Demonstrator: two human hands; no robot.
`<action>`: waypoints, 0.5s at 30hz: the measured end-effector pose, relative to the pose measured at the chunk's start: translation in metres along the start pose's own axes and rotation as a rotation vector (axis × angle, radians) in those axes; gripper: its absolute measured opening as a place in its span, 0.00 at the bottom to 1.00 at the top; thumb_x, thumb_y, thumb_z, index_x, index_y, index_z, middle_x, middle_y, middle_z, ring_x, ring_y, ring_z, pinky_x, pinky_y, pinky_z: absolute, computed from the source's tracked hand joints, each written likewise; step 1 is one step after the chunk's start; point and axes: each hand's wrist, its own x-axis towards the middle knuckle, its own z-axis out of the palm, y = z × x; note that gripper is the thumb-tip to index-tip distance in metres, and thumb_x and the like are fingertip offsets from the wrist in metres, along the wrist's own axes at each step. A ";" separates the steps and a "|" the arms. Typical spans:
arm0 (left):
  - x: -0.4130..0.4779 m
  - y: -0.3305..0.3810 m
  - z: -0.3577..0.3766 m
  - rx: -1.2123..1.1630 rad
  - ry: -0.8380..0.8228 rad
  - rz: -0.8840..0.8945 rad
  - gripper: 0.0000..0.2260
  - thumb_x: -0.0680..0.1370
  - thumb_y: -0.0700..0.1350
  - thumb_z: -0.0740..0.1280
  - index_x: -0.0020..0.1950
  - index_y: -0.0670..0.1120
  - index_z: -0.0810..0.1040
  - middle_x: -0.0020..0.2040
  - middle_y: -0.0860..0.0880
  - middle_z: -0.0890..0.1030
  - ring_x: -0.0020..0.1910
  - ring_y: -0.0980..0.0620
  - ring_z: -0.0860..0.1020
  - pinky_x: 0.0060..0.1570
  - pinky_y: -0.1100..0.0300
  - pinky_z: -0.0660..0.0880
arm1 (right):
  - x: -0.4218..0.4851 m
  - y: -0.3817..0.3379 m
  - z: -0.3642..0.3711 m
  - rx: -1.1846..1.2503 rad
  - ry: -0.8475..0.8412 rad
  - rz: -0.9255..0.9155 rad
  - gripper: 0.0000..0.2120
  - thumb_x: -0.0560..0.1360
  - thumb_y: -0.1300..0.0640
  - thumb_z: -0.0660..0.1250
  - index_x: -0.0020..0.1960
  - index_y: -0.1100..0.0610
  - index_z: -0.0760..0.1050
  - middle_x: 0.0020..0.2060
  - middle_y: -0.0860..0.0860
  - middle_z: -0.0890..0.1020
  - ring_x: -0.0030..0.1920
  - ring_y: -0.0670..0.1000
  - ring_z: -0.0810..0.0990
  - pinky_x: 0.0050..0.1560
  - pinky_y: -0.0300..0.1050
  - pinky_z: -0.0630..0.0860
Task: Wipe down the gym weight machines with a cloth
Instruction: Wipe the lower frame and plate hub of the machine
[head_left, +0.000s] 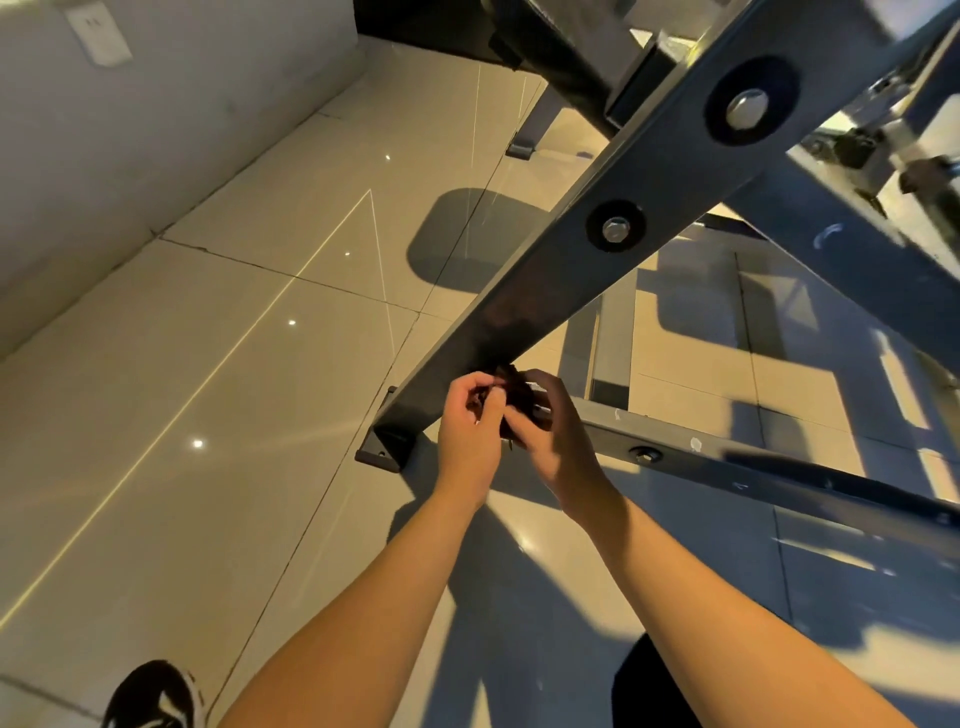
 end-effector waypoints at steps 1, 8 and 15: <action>-0.001 0.005 -0.003 0.013 -0.014 0.016 0.08 0.84 0.46 0.62 0.62 0.53 0.75 0.55 0.60 0.78 0.55 0.61 0.78 0.45 0.72 0.77 | 0.000 -0.007 0.002 0.021 0.035 -0.006 0.18 0.79 0.54 0.70 0.66 0.47 0.69 0.56 0.40 0.79 0.58 0.47 0.80 0.58 0.38 0.78; 0.007 0.013 -0.039 0.141 0.013 0.045 0.16 0.86 0.51 0.56 0.74 0.61 0.69 0.70 0.58 0.75 0.69 0.57 0.73 0.69 0.53 0.72 | 0.010 -0.041 0.006 -0.010 0.395 -0.107 0.16 0.79 0.58 0.71 0.66 0.53 0.76 0.60 0.51 0.78 0.59 0.46 0.77 0.58 0.36 0.77; 0.023 -0.015 -0.048 0.078 -0.041 -0.146 0.19 0.86 0.50 0.54 0.77 0.53 0.69 0.69 0.52 0.77 0.67 0.53 0.76 0.66 0.51 0.75 | 0.045 -0.039 0.045 -0.020 0.258 0.302 0.08 0.74 0.58 0.75 0.52 0.49 0.83 0.52 0.51 0.84 0.46 0.49 0.82 0.52 0.42 0.78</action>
